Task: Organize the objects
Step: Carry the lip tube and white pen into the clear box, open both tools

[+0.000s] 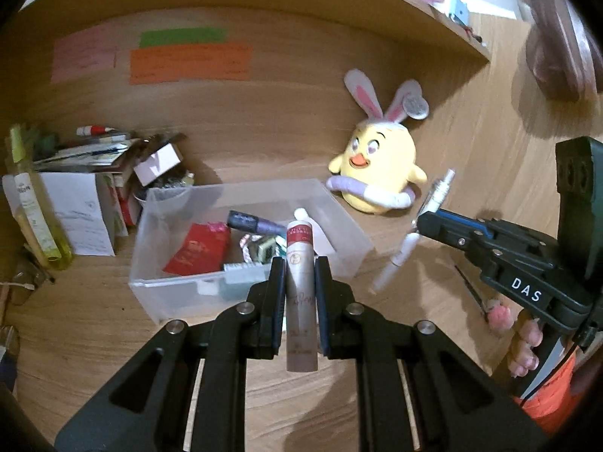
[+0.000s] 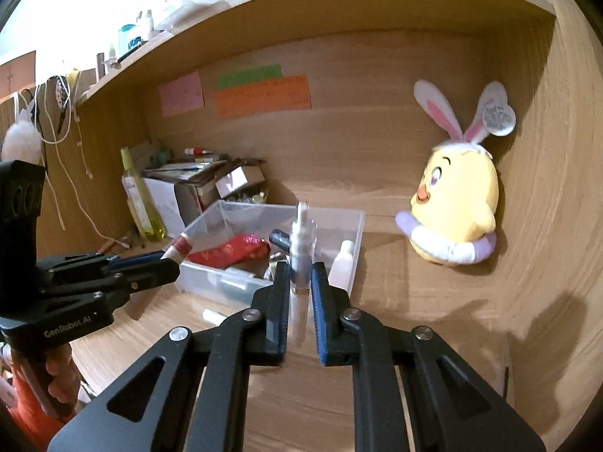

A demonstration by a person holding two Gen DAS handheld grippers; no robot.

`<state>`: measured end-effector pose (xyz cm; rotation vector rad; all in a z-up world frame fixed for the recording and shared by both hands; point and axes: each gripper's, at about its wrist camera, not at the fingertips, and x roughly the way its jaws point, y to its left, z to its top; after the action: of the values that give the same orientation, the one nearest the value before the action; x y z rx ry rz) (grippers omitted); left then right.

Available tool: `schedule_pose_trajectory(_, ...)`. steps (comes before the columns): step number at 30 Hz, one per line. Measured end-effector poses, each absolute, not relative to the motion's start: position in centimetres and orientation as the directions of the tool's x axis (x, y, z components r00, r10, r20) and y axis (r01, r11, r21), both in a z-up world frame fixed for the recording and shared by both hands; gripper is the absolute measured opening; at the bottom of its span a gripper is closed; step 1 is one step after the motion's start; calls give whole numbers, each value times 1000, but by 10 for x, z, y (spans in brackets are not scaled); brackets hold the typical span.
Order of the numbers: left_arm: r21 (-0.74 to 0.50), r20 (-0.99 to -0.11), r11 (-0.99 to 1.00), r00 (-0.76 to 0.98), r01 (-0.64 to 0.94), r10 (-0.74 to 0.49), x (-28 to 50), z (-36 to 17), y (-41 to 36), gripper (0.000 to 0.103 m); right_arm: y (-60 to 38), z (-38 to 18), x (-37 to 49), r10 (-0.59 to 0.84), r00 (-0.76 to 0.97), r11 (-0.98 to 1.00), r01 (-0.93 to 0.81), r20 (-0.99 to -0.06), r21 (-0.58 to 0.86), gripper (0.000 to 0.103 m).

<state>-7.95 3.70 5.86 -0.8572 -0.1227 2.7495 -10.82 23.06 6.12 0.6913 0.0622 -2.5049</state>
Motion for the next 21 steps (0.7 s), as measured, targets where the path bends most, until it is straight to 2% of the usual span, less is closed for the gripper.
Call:
schedule_pose_trajectory(14, -170, -537, -971, -811, -166, 232, -122, 74, 10, 14, 209, 106, -135, -467, -787, -865, 502, -403, 23, 10)
schedule_pose_trajectory(21, -158, -598, -979, -777, -129, 199, -168, 61, 0, 14, 171, 87, -175, -392, -791, -872, 483, -470, -85, 10)
